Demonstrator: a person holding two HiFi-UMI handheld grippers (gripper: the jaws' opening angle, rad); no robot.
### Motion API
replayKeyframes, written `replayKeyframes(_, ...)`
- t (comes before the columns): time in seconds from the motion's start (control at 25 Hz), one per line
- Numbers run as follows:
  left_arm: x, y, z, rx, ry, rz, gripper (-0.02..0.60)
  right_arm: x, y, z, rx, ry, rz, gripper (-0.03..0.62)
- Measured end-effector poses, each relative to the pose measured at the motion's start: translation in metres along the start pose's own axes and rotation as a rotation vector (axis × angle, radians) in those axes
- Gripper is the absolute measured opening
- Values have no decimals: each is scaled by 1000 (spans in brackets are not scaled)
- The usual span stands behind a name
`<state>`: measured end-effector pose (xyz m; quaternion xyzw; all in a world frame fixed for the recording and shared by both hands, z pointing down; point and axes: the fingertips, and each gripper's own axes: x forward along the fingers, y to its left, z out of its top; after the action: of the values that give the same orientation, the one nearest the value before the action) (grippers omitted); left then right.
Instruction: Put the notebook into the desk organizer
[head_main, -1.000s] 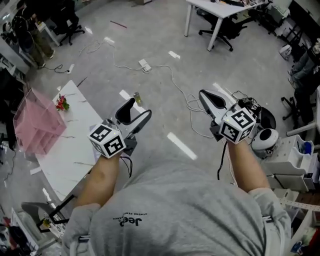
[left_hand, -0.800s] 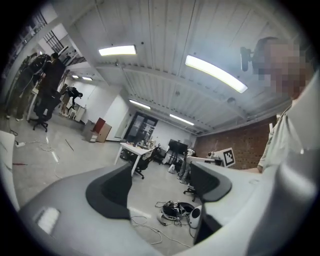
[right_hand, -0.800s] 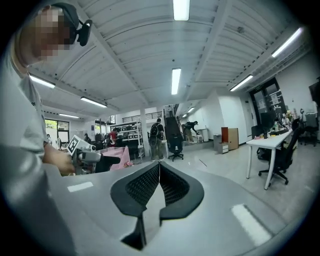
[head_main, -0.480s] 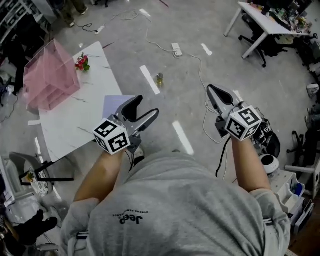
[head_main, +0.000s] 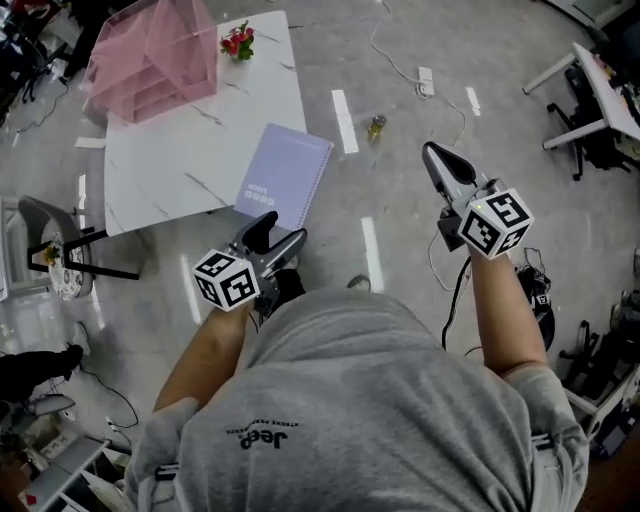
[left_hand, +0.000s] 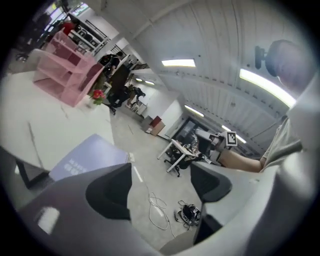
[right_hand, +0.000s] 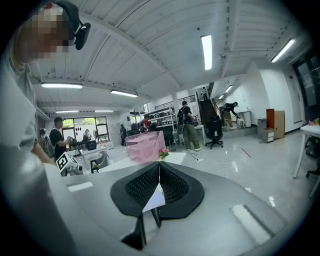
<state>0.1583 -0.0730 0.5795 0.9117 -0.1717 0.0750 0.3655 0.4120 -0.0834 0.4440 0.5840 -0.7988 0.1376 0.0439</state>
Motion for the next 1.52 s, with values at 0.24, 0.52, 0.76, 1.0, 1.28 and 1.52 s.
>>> replayKeyframes(0.24,-24,85,-65,-267,-5,137,400,43,31,-22,-20,75,71,2)
replayKeyframes(0.52,4,143,-104,-532,-33,121,400,49,38,-37,-26,135,64,2)
replayKeyframes(0.76,29,171,-103,-629,-45,110,405,40,31,-49,-15,162,25,2)
replayKeyframes(1.0,43,195,-103,-691,-60,137,405,33,27,-53,-12,180,0,2)
replayKeyframes(1.28,58,194,-88,-736,-118,122,140,28,24,-56,-17,202,-4,2)
replayKeyframes(1.52,41,163,-63,-690,-122,89,90,30,23,-52,-16,190,16,2)
